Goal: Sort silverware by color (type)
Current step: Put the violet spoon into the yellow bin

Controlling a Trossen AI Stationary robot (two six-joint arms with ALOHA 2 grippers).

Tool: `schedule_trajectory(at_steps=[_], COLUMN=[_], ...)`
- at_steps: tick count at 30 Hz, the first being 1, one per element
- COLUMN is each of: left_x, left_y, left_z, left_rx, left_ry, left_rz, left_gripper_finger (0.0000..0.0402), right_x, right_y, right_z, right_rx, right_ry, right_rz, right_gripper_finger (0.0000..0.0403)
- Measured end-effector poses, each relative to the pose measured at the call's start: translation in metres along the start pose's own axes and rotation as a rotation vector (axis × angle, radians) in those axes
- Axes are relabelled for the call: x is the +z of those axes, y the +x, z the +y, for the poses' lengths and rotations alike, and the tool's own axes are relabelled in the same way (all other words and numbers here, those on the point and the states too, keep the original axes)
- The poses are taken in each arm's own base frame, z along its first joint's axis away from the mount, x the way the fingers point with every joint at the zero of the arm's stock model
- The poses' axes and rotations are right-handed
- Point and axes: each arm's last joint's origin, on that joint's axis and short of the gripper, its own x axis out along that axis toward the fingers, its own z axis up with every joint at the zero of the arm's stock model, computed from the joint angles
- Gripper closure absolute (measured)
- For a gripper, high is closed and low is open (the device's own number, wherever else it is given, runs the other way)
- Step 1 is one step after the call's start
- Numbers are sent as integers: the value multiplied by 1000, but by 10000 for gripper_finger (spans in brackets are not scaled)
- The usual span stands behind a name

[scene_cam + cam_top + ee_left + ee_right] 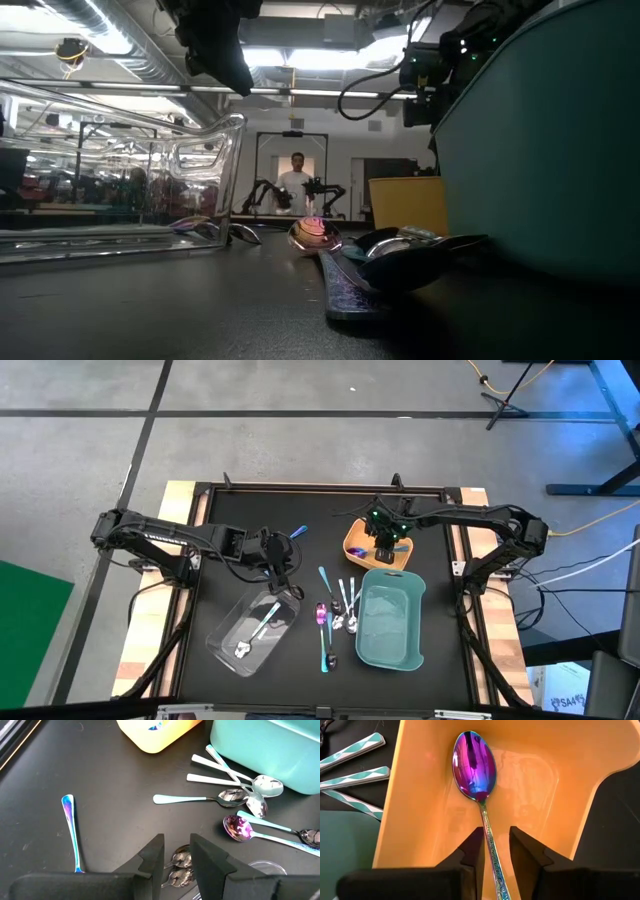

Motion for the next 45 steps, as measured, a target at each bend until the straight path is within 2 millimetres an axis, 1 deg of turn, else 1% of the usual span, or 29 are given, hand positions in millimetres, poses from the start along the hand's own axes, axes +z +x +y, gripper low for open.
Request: schedule_trajectory(at_steps=[6,18,21,25,28,33,42,45], left_x=[0,2,6,14,21,28,31,30], left_y=[0,0,0,2,4,8,11,12], left_z=[0,5,6,12,19,36,66,76], left_rx=[8,159,154,101,51,4,-15,-11], left_ry=[0,-1,-7,35,70,137,303,317], left_rz=[-3,-71,-93,-119,-135,-132,-82,-53], left_gripper_finger=[315,315,315,315,315,315,315,315], right_x=[0,0,0,0,0,0,0,0], right_y=[0,0,0,0,0,0,0,0], right_z=[0,0,0,0,0,0,0,0], right_rx=[0,0,0,0,0,0,1,1], right_ry=[0,0,0,0,0,0,0,0], right_rz=[0,0,0,0,0,0,0,0], right_gripper_finger=[323,324,324,324,324,324,324,324])
